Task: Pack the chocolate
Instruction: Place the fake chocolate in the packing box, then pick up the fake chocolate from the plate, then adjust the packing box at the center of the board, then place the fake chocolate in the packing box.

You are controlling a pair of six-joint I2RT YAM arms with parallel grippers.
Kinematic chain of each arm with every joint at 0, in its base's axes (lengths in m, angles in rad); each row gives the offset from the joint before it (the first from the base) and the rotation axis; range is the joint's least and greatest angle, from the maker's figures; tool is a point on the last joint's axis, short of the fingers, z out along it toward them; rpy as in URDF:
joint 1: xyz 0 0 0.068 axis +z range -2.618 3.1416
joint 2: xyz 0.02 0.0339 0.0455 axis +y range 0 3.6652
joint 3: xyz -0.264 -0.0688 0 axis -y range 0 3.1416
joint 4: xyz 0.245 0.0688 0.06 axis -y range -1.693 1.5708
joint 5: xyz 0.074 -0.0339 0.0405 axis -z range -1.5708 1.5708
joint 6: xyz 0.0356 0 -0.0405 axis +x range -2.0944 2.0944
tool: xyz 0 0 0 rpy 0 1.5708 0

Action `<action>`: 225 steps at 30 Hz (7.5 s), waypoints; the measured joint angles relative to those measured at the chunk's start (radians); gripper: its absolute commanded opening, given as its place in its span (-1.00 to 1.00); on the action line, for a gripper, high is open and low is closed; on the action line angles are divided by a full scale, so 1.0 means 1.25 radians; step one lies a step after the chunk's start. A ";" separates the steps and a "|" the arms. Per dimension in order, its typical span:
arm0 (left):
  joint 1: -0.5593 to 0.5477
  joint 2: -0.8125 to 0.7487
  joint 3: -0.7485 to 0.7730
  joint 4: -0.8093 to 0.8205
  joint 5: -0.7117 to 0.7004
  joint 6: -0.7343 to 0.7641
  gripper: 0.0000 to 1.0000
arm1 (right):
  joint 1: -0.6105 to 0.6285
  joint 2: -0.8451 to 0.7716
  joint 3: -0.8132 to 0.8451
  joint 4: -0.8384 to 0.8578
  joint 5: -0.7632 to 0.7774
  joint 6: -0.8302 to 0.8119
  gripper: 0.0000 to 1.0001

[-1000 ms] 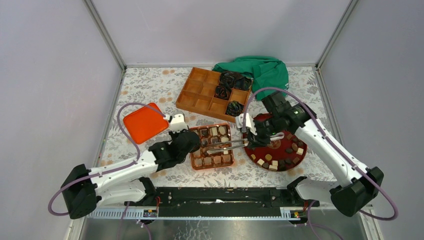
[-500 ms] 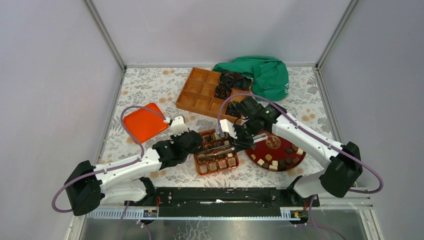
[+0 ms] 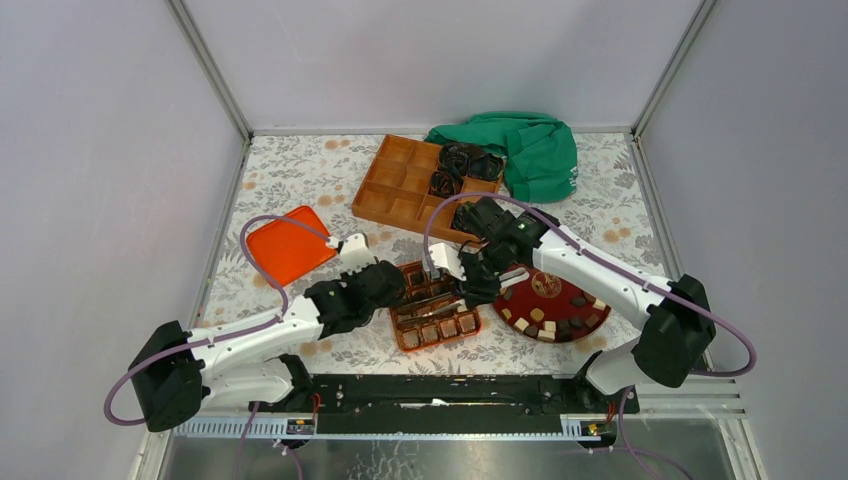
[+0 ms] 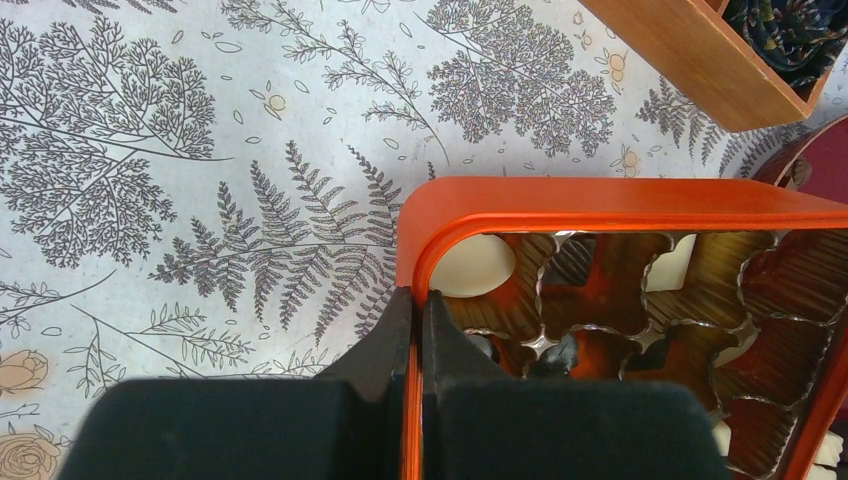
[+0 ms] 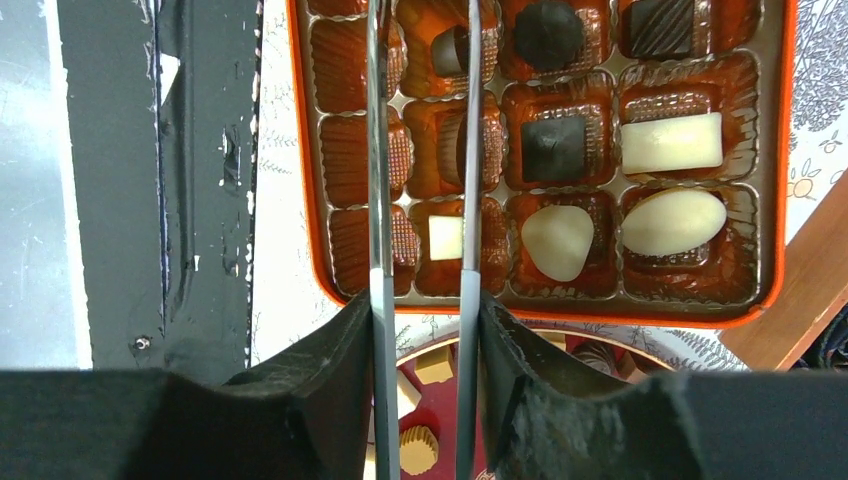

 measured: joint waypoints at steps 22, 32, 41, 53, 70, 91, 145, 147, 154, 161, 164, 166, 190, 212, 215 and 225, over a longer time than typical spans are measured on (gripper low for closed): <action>0.065 0.000 0.000 -0.030 0.006 0.001 -1.00 | -0.120 -0.091 -0.011 -0.066 -0.126 0.014 -0.34; 0.136 0.053 0.000 -0.021 0.051 0.065 -0.39 | -0.458 -0.286 -0.133 -0.103 -0.182 0.059 -0.38; 0.157 0.023 0.002 0.000 0.096 0.121 0.50 | -0.721 -0.282 -0.155 -0.153 -0.089 0.031 -0.31; 0.158 -0.374 -0.009 0.181 0.432 0.359 0.97 | -0.726 -0.307 -0.203 -0.216 -0.038 -0.089 -0.23; 0.158 -0.391 -0.124 0.327 0.632 0.366 0.96 | -0.723 -0.206 -0.204 -0.067 -0.055 0.017 -0.18; 0.158 -0.300 -0.121 0.395 0.639 0.381 0.97 | -0.696 -0.130 -0.278 0.064 -0.004 0.088 -0.01; 0.158 -0.080 -0.020 -0.045 0.188 0.127 -0.02 | -0.661 -0.291 -0.269 0.042 0.001 0.089 -1.00; 0.158 -0.056 -0.009 -0.054 0.181 0.121 -0.13 | -0.661 -0.291 -0.269 0.039 -0.005 0.089 -1.00; 0.158 0.024 0.008 -0.057 0.183 0.114 -0.49 | -0.661 -0.291 -0.265 0.023 -0.016 0.085 -1.00; 0.162 0.084 0.016 -0.062 0.196 0.108 -0.87 | -0.661 -0.290 -0.222 -0.002 -0.027 0.073 -1.00; 0.163 0.094 0.023 -0.059 0.199 0.103 -1.00 | -0.661 -0.287 -0.205 -0.013 -0.034 0.070 -1.00; 0.163 0.096 0.025 -0.059 0.201 0.105 -1.00 | -0.661 -0.286 -0.195 -0.020 -0.044 0.068 -1.00; 0.045 -0.202 -0.087 0.172 -0.078 0.360 -1.00 | -0.535 -0.273 -0.027 -0.147 -0.210 -0.041 -1.00; 0.040 -0.081 -0.064 0.124 -0.029 0.229 -1.00 | -0.325 -0.293 -0.169 -0.130 -0.103 -0.276 -1.00; 0.040 -0.066 -0.064 0.090 -0.016 0.194 -1.00 | -0.298 -0.283 -0.187 -0.112 -0.072 -0.274 -0.96; 0.040 -0.024 -0.052 0.061 0.002 0.152 -1.00 | -0.255 -0.250 -0.207 -0.089 -0.003 -0.270 -0.66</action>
